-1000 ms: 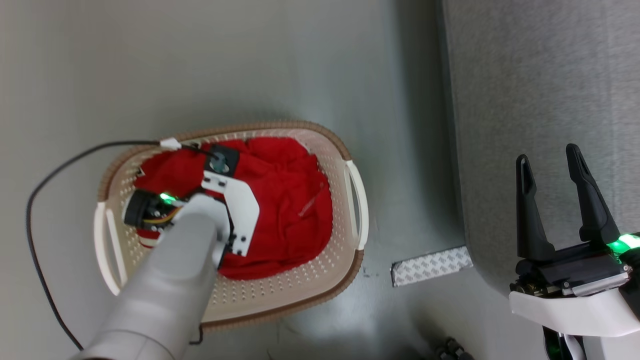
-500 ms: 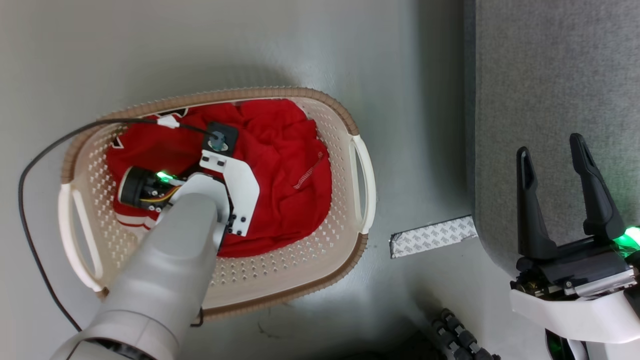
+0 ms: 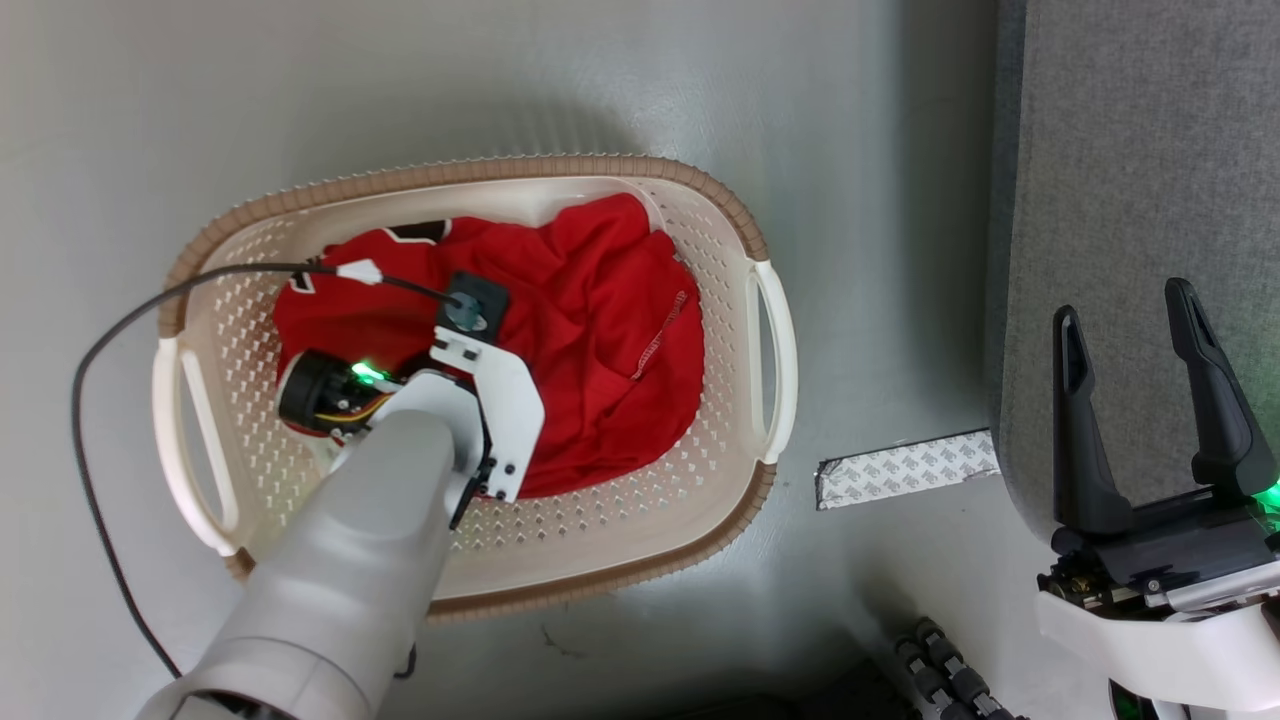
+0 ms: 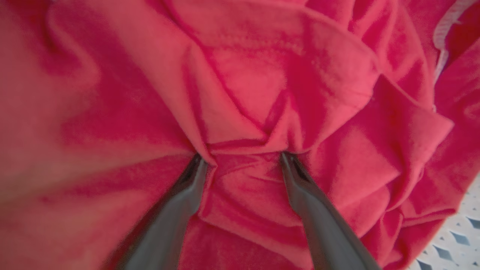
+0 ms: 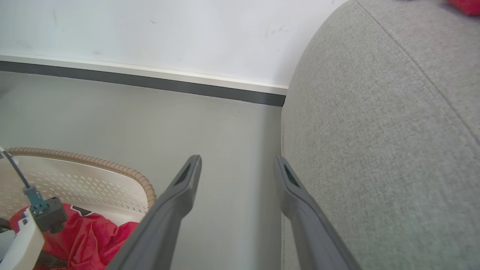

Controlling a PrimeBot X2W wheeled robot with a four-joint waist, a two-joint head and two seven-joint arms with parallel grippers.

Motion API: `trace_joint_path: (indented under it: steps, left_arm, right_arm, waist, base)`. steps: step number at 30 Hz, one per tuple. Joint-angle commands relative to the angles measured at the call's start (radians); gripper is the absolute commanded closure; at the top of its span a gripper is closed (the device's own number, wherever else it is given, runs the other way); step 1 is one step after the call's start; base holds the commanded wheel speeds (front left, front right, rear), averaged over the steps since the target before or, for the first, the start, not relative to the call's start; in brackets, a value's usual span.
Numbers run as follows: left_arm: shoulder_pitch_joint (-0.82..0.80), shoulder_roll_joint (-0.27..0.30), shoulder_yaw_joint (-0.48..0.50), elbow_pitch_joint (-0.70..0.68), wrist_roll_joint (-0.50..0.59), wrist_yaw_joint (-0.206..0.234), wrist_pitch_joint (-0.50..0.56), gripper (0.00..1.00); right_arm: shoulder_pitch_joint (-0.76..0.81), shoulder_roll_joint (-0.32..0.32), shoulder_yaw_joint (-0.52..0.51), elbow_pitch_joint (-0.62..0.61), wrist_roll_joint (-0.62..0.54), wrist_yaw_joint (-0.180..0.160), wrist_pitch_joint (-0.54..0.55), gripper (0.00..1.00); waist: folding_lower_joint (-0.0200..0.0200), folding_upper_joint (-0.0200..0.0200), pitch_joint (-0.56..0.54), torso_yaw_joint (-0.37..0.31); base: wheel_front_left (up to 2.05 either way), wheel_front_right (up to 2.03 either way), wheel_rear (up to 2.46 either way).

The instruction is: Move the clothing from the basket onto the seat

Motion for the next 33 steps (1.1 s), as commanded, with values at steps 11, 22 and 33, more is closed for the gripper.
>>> trace_joint_path:
  steps: [11, 22, 33]
  left_arm:
    - [0.033, 0.007, -0.113, -0.031, -0.012, -0.040, -0.018, 1.00]
    - [0.083, 0.007, -0.135, -0.171, -0.186, -0.073, -0.157, 1.00]
    - [0.196, 0.007, -0.175, -0.265, -0.388, -0.057, -0.287, 1.00]
  right_arm:
    - [0.011, 0.004, -0.013, -0.007, -0.007, -0.003, 0.001, 0.00]
    - [-0.001, 0.004, -0.029, 0.024, -0.009, -0.003, 0.001, 0.00]
    - [0.045, 0.003, -0.072, 0.080, -0.023, -0.003, 0.001, 0.00]
  waist:
    - [0.0000, 0.0000, 0.003, 0.007]
    - [0.0000, 0.0000, -0.095, 0.036]
    - [0.0000, 0.0000, -0.332, 0.104]
  base:
    - [0.01, 0.01, 0.01]
    - [0.00, 0.00, 0.00]
    - [0.00, 0.00, 0.00]
